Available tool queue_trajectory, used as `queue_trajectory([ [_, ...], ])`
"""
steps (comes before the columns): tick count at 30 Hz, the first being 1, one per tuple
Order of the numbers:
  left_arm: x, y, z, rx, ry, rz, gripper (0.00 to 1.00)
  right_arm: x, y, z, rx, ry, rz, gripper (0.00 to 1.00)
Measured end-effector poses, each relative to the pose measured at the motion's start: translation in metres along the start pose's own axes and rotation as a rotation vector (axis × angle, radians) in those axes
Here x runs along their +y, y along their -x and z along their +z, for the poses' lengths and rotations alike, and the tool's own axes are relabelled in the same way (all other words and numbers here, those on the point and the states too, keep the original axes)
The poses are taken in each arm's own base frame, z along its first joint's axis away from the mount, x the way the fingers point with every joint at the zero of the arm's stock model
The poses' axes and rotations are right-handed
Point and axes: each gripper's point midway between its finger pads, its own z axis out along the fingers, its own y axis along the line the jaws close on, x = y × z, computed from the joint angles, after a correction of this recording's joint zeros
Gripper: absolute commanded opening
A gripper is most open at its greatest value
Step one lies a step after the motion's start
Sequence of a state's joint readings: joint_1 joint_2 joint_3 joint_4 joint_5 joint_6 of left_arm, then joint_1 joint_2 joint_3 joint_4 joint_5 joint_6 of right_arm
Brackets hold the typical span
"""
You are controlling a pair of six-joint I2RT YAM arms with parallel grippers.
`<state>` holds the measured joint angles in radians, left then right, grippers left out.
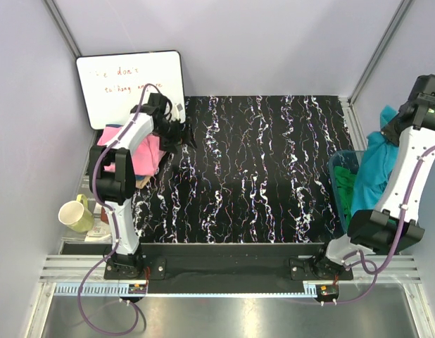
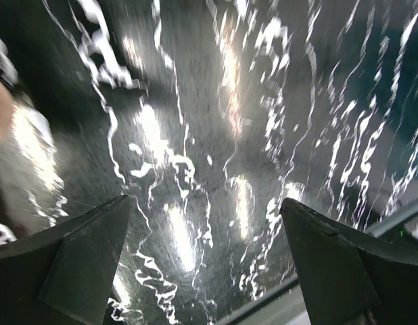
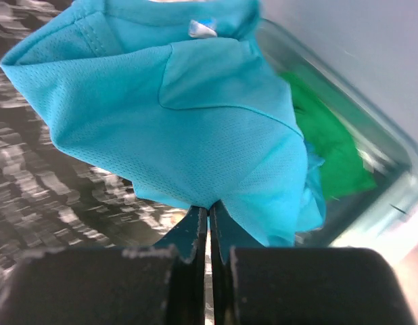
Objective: Fold and stack the t-shirts
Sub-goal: Move the tshirt to the center of the board
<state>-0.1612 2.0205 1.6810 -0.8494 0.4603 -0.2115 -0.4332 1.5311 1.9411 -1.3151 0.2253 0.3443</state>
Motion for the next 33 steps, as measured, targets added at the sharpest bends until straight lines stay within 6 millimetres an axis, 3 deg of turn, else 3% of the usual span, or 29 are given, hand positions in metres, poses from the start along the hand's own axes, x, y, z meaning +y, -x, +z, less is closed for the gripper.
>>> queue_trajectory([
  [4, -0.007, 0.028, -0.017, -0.090, 0.028, 0.022, 0.99, 0.034, 0.006, -0.019, -0.044, 0.165, -0.015, 0.00],
  [7, -0.016, 0.048, -0.037, -0.167, 0.040, 0.043, 0.99, 0.088, -0.011, -0.023, -0.019, 0.297, -0.136, 0.00],
  [12, -0.029, 0.067, -0.069, -0.266, 0.056, 0.072, 0.99, 0.199, -0.068, -0.034, 0.061, 0.508, -0.395, 0.00],
  [16, -0.031, 0.069, -0.081, -0.300, 0.076, 0.074, 0.99, 0.270, -0.134, -0.037, 0.173, 0.654, -0.547, 0.00],
  [18, -0.030, 0.070, -0.084, -0.306, 0.083, 0.071, 0.99, 0.298, -0.176, -0.029, 0.263, 0.697, -0.614, 0.16],
  [19, -0.030, 0.070, -0.084, -0.308, 0.086, 0.069, 0.99, 0.312, -0.203, -0.023, 0.322, 0.718, -0.651, 0.30],
  [20, -0.029, 0.069, -0.085, -0.309, 0.090, 0.066, 0.99, 0.325, -0.231, -0.016, 0.392, 0.737, -0.685, 0.52],
  [22, -0.028, 0.068, -0.086, -0.308, 0.100, 0.060, 0.99, 0.346, -0.291, -0.005, 0.537, 0.772, -0.751, 0.74],
  [23, -0.028, 0.067, -0.087, -0.306, 0.102, 0.057, 0.99, 0.354, -0.323, 0.000, 0.608, 0.789, -0.787, 0.91],
  [24, -0.028, 0.066, -0.088, -0.305, 0.102, 0.054, 0.99, 0.358, -0.351, 0.004, 0.667, 0.796, -0.824, 0.99],
  [25, -0.029, 0.065, -0.088, -0.304, 0.097, 0.053, 0.99, 0.359, -0.376, 0.007, 0.717, 0.793, -0.854, 1.00],
  [27, -0.032, 0.064, -0.088, -0.300, 0.084, 0.053, 0.99, 0.356, -0.406, 0.004, 0.768, 0.783, -0.904, 1.00],
  [28, -0.035, 0.063, -0.087, -0.296, 0.074, 0.057, 0.99, 0.355, -0.411, 0.000, 0.777, 0.783, -0.920, 1.00],
  [30, -0.044, 0.060, -0.083, -0.278, 0.048, 0.069, 0.99, 0.362, -0.400, -0.012, 0.747, 0.815, -0.920, 1.00],
  [33, -0.070, 0.063, -0.069, -0.253, -0.005, 0.111, 0.99, 0.370, -0.349, -0.016, 0.658, 0.863, -0.847, 1.00],
])
